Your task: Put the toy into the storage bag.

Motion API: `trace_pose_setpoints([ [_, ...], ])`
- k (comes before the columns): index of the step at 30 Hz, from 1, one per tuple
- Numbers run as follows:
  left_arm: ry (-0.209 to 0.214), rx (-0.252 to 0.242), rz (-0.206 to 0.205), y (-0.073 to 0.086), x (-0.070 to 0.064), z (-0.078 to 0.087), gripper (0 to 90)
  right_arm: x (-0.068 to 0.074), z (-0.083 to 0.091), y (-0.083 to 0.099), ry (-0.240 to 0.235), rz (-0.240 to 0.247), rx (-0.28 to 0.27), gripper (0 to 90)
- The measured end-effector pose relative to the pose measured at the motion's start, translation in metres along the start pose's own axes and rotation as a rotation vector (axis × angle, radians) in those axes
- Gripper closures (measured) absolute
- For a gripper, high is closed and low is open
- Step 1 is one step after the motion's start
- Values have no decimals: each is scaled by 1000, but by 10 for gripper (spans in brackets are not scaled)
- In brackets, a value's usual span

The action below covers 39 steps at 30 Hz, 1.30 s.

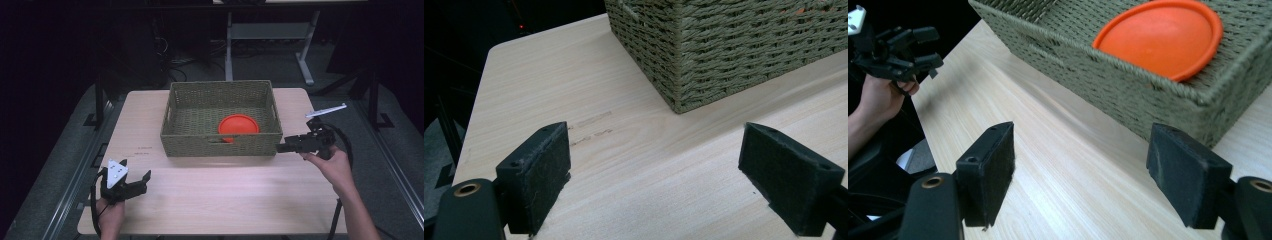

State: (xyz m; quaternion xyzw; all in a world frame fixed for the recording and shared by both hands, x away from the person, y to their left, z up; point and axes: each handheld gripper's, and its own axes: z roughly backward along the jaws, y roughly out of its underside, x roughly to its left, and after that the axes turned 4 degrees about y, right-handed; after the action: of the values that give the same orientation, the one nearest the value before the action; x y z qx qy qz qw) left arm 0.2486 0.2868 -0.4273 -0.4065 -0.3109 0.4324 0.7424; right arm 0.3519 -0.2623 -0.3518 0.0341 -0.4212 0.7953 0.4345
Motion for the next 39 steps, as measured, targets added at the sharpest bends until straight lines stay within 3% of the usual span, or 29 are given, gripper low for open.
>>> trace_pose_setpoints([
  [11,-1,0,0,0,0,0,128,-6,1,21,-4,-15,-26,266],
  [31,1,3,-5,0,0,-1,128,-18,-2,63,21,-54,10,258],
  [39,2,2,-2,1,-1,-1,128,-19,-4,79,27,-45,13,255],
])
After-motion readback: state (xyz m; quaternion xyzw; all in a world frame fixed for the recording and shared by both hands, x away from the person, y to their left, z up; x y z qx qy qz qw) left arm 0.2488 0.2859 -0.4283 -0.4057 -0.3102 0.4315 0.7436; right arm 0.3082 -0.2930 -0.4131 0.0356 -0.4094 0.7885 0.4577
